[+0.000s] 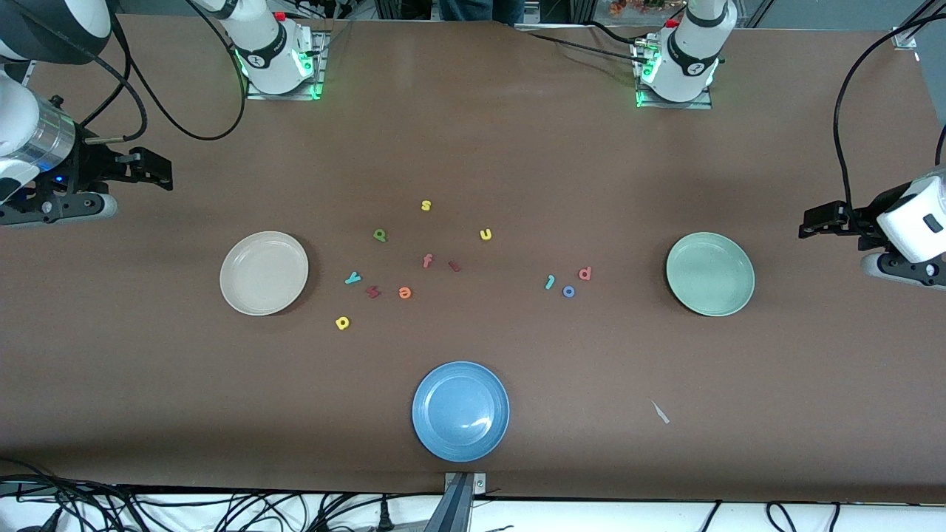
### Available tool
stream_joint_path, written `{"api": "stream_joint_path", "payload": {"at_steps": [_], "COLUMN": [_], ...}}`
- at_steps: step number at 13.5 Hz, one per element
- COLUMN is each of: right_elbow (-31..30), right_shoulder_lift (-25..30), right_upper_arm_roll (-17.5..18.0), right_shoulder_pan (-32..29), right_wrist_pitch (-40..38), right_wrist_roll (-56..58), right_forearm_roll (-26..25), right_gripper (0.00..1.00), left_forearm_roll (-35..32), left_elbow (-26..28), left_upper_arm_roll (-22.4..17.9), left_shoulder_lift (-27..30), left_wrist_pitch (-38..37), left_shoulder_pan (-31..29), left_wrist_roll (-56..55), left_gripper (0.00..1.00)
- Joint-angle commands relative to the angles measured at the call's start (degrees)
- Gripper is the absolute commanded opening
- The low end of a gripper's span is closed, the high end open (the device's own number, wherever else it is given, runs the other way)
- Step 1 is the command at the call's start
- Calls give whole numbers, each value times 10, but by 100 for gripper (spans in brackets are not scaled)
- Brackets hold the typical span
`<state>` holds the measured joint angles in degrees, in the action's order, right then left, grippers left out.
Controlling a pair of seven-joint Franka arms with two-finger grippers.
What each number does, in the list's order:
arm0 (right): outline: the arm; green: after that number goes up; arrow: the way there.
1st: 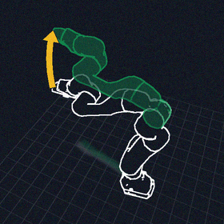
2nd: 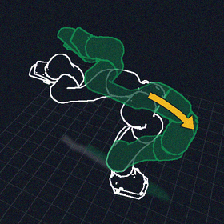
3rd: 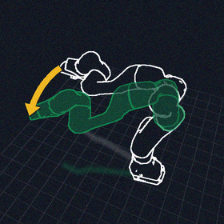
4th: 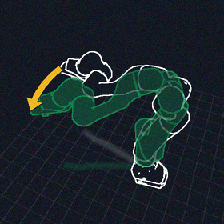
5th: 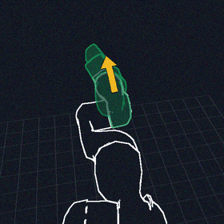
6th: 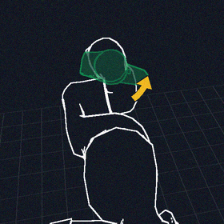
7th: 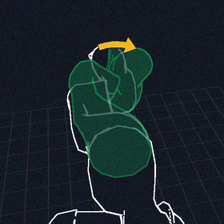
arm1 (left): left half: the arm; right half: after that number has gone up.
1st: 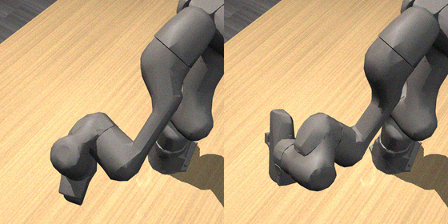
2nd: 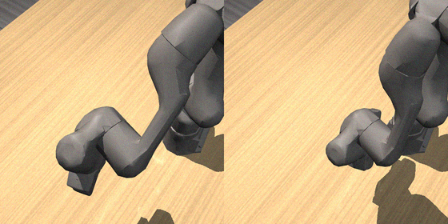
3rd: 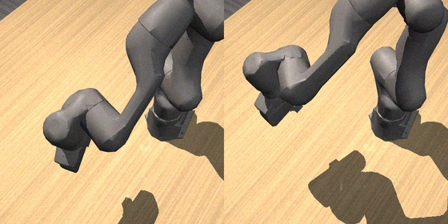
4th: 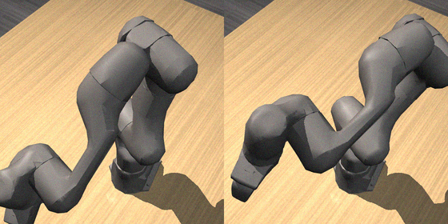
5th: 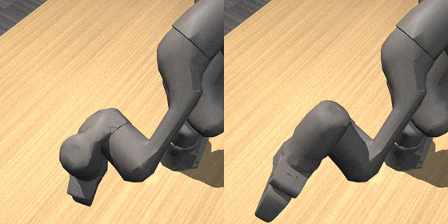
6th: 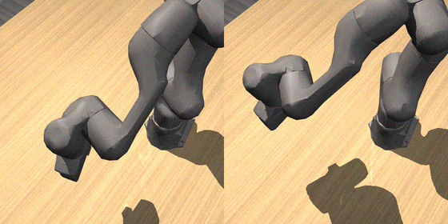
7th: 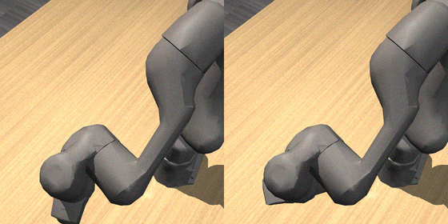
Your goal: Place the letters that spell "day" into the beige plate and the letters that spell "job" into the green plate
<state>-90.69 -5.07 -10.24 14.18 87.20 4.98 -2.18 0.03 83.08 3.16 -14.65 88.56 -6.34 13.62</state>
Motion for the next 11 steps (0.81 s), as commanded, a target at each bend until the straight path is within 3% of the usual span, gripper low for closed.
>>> {"api": "stream_joint_path", "payload": {"at_steps": [1,4,8,11], "right_elbow": [5,5,5,5], "right_shoulder_lift": [1,2,2,1], "right_upper_arm_roll": [0,0,0,0], "right_shoulder_pan": [-3,-4,-4,-4], "right_wrist_pitch": [-7,-7,-7,-7], "right_wrist_roll": [7,7,7,7], "right_forearm_roll": [6,6,6,6], "right_gripper": [100,100,100,100], "left_forearm_roll": [-11,-9,9,68], "left_elbow": [-4,2,5,86], "left_upper_arm_roll": [4,4,14,21], "left_shoulder_lift": [1,0,-35,-41], "left_wrist_pitch": [-1,-1,9,102], "left_shoulder_pan": [1,6,54,100], "left_wrist_roll": [-5,-10,-148,-237], "left_gripper": [100,100,100,100]}}
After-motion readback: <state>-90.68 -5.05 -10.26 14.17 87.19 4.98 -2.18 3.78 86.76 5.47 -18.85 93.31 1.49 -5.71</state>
